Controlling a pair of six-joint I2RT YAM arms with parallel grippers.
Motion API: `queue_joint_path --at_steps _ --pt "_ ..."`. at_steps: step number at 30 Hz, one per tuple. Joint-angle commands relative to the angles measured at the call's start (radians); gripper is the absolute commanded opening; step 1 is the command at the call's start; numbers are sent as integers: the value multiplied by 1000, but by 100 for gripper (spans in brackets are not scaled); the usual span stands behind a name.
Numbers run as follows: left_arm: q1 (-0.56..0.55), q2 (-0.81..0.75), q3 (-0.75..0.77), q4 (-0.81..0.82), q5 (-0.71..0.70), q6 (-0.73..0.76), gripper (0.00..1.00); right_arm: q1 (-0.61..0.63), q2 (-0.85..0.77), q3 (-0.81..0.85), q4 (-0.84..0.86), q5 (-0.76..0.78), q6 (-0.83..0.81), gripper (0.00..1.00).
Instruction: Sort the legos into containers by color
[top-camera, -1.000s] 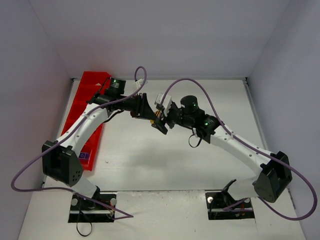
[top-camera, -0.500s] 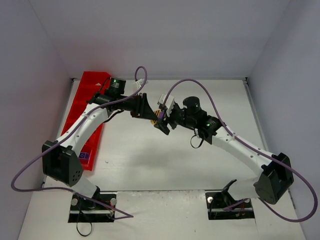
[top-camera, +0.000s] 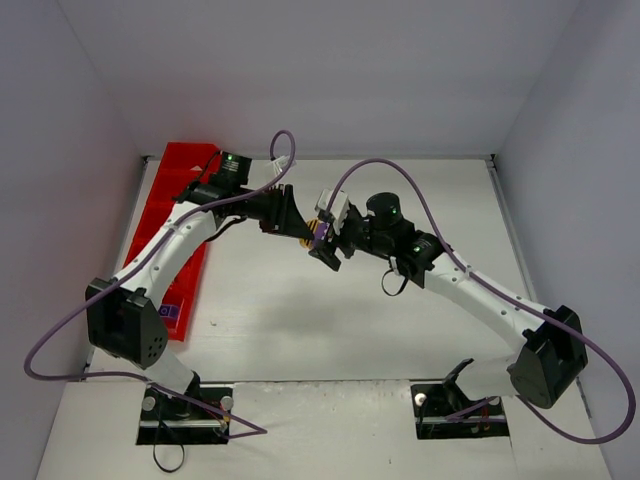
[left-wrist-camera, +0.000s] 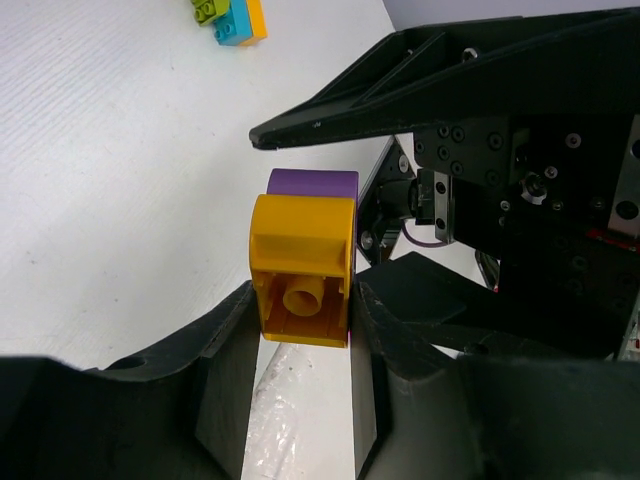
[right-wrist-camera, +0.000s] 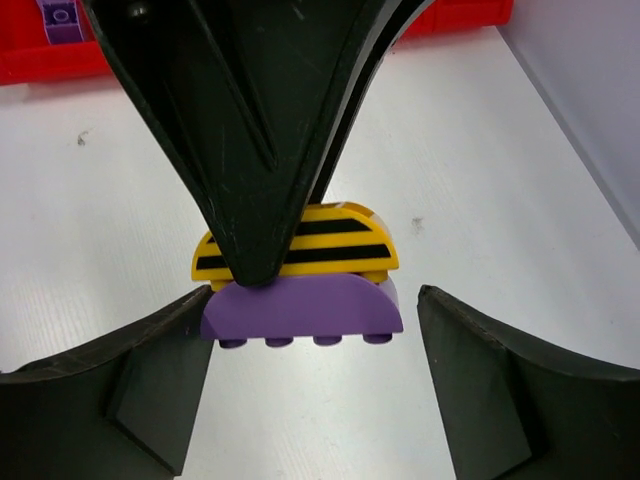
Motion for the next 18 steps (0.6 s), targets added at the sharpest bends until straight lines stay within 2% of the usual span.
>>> queue_joint_path --at_steps 1,18 --pt "16 -11 68 -16 31 48 12 -11 -49 11 35 2 -33 79" --pt "16 7 91 -50 39 72 12 -12 -20 53 35 -12 -39 84"
